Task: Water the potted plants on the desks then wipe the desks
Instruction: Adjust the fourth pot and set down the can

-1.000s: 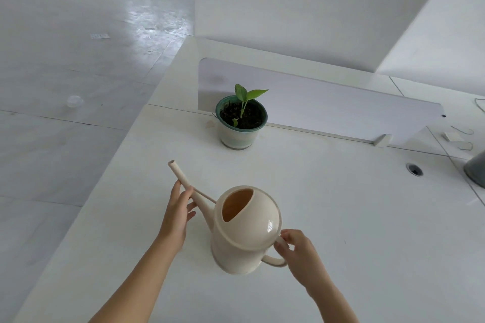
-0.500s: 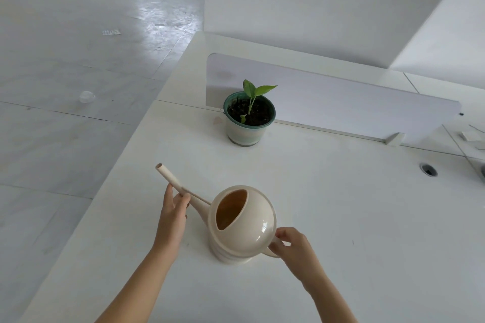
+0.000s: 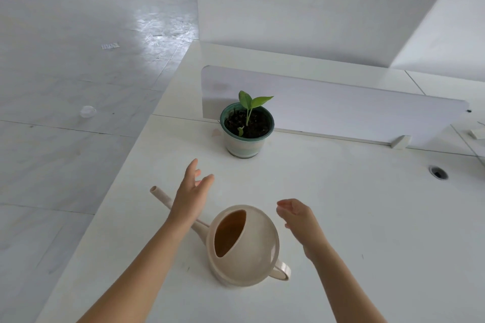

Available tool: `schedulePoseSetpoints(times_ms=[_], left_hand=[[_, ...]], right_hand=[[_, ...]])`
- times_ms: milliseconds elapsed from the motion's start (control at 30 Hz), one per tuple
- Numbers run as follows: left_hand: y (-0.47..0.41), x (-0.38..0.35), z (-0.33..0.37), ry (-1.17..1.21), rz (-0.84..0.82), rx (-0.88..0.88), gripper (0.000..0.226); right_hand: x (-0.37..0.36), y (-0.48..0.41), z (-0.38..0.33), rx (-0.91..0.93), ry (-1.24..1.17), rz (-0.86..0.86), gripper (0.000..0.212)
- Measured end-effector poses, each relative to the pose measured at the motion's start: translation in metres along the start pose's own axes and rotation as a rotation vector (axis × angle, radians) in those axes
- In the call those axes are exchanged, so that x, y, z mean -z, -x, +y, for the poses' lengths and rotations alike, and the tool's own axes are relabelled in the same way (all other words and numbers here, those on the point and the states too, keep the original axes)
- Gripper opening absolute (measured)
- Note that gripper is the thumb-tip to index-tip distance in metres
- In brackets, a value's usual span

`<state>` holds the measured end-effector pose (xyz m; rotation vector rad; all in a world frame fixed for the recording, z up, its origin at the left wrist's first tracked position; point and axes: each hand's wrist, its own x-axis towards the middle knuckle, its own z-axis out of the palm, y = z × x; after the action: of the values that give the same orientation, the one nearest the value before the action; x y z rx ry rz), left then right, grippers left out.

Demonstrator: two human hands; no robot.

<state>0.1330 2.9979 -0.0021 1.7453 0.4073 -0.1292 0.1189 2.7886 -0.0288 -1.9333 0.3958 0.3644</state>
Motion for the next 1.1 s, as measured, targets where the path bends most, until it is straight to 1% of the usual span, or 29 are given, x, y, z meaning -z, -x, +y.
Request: schedulePoseSetpoints(times_ms=[167, 267, 367, 433, 500, 533, 567, 600, 633, 667, 700, 733, 833, 933, 1000, 1033, 1100], left_hand=[[-0.05, -0.005, 0.011, -0.031, -0.041, 0.056, 0.053], [-0.084, -0.013, 0.015, -0.069, -0.085, 0.079, 0.055], [-0.119, -0.027, 0.02, -0.047, -0.107, 0.074, 0.055], [-0.139, -0.035, 0.024, 0.011, -0.115, 0.063, 0.048], [-0.154, -0.041, 0.027, 0.096, -0.112, 0.066, 0.03], [-0.162, -0.043, 0.027, 0.146, -0.112, 0.066, 0.033], [-0.171, -0.045, 0.026, 0.197, -0.11, 0.076, 0.05], [-0.179, -0.045, 0.025, 0.232, -0.114, 0.094, 0.067], [-0.187, -0.046, 0.024, 0.251, -0.126, 0.092, 0.076], [-0.194, -0.047, 0.023, 0.265, -0.144, 0.081, 0.081], [-0.198, -0.048, 0.024, 0.271, -0.166, 0.072, 0.083], [-0.2, -0.049, 0.025, 0.271, -0.183, 0.069, 0.079], [-0.199, -0.054, 0.021, 0.295, -0.187, 0.04, 0.055], [-0.192, -0.059, 0.014, 0.287, -0.193, 0.046, 0.055], [-0.187, -0.061, 0.009, 0.286, -0.178, 0.03, 0.049], [-0.185, -0.062, 0.007, 0.285, -0.169, 0.029, 0.047], [-0.186, -0.061, 0.003, 0.277, -0.164, 0.022, 0.051]], right_hand=[[0.006, -0.048, -0.03, 0.016, -0.106, 0.081, 0.028], [0.006, -0.078, -0.047, 0.0, -0.154, 0.099, 0.032], [0.001, -0.106, -0.061, -0.012, -0.193, 0.099, 0.038], [-0.005, -0.122, -0.07, -0.01, -0.23, 0.09, 0.042], [-0.011, -0.135, -0.077, -0.008, -0.28, 0.086, 0.047], [-0.013, -0.14, -0.081, -0.002, -0.307, 0.086, 0.048], [-0.015, -0.145, -0.084, 0.005, -0.339, 0.088, 0.047], [-0.016, -0.149, -0.087, 0.016, -0.378, 0.087, 0.042], [-0.018, -0.154, -0.088, 0.031, -0.41, 0.08, 0.032], [-0.019, -0.158, -0.089, 0.043, -0.422, 0.069, 0.021], [-0.021, -0.161, -0.09, 0.058, -0.424, 0.06, 0.017], [-0.021, -0.164, -0.089, 0.068, -0.428, 0.056, 0.017], [-0.018, -0.172, -0.09, 0.071, -0.415, 0.054, 0.022], [-0.011, -0.185, -0.095, 0.063, -0.374, 0.039, 0.022], [-0.006, -0.193, -0.099, 0.061, -0.371, 0.013, 0.017], [-0.004, -0.197, -0.099, 0.06, -0.373, 0.003, 0.02], [-0.003, -0.198, -0.098, 0.035, -0.377, -0.006, 0.036]])
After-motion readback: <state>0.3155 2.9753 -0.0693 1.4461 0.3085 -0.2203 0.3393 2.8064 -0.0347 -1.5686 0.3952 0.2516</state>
